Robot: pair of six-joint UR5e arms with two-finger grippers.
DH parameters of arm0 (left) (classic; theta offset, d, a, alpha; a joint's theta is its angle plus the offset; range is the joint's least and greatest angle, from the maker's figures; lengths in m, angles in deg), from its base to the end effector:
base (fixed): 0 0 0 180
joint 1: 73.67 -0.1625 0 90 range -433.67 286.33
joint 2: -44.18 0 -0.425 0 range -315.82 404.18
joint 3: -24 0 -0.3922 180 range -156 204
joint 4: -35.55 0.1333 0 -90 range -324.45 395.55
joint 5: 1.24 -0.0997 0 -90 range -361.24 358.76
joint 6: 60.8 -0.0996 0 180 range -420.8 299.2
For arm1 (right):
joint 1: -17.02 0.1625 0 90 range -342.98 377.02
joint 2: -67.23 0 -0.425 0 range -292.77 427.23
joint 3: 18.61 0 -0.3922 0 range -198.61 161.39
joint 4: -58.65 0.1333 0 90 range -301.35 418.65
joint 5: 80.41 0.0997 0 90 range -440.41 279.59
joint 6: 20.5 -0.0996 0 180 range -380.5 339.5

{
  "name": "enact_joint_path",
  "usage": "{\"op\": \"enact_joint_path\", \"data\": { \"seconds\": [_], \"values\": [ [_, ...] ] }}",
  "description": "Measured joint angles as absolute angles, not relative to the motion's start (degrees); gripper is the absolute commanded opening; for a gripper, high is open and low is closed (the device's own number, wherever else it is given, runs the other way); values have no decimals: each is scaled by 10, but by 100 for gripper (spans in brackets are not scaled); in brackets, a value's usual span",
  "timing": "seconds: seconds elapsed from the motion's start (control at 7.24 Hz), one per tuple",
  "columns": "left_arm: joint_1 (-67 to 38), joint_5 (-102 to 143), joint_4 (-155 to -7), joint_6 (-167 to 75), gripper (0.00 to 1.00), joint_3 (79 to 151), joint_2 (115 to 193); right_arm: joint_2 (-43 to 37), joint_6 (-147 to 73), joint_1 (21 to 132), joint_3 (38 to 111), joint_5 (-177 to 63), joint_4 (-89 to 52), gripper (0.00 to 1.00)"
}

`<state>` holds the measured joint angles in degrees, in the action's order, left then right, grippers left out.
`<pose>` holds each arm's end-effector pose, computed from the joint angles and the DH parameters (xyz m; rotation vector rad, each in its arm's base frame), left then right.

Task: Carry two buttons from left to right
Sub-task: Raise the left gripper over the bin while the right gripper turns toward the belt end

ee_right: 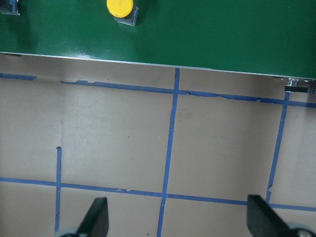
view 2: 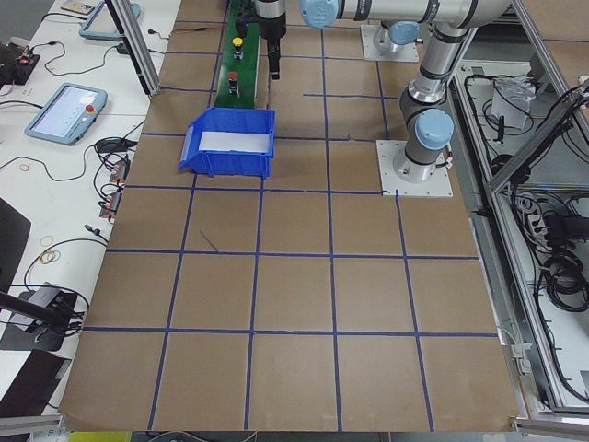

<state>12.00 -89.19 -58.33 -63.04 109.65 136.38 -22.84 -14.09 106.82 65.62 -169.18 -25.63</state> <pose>-0.0984 -0.5138 0.4994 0.0574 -3.1033 -0.0436 0.1337 -0.4900 0.5280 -0.1690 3.1157 -0.0052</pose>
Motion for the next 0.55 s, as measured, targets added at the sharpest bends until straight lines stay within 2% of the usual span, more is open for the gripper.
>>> {"op": "enact_joint_path", "data": {
  "seconds": [0.55],
  "values": [
    [140, -906, -566, -621, 100, 1098, 1366, -225, -138, 1062, 656, -1692, -257, 100]
  ]
}}
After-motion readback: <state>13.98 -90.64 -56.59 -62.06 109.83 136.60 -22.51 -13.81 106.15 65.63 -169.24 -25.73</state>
